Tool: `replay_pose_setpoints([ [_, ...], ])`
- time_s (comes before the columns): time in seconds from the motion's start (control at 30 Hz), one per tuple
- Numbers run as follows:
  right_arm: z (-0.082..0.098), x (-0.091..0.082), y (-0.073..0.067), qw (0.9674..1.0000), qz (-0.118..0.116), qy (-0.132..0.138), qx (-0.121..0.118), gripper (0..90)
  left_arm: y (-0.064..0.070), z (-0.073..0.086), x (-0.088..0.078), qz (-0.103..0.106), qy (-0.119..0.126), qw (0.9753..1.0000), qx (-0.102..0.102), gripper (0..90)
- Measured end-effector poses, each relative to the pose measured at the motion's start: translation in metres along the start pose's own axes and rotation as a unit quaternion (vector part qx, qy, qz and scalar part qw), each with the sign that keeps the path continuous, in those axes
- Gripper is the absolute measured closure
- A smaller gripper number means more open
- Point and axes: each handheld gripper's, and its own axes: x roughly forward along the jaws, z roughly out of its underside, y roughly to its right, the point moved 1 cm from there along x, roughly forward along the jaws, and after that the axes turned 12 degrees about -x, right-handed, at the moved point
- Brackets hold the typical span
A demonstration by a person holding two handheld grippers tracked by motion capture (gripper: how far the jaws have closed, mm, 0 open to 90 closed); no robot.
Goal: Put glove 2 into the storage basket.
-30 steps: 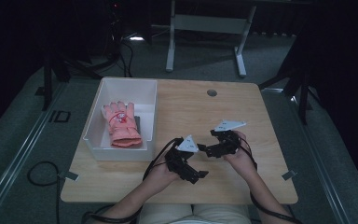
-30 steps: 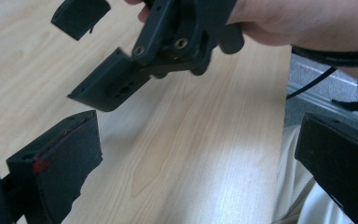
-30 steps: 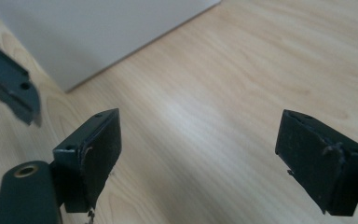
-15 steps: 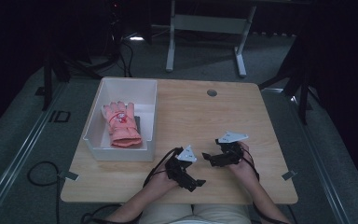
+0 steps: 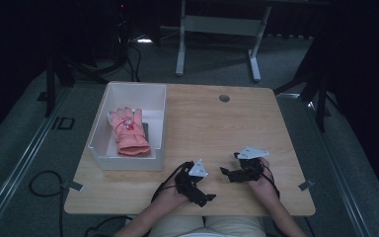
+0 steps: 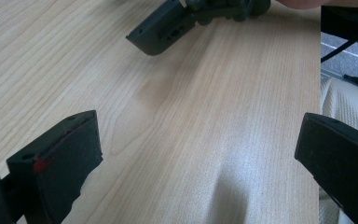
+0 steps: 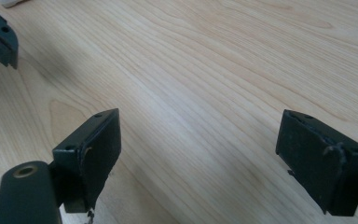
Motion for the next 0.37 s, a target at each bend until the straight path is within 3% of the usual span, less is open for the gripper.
replay_pose_setpoints([
  [0.27, 0.0072, -0.0039, 0.0058, 0.9998, 0.013, 0.006, 0.012, 13.9, -0.0006, 0.0026, 0.0004, -0.002, 0.001, 1.0000, 0.003, 0.0],
  [0.37, 0.0084, -0.0033, 0.0051, 0.9999, 0.016, 0.003, 0.003, 13.9, -0.0013, 0.0035, 0.0007, -0.001, 0.002, 1.0000, 0.001, 0.0],
])
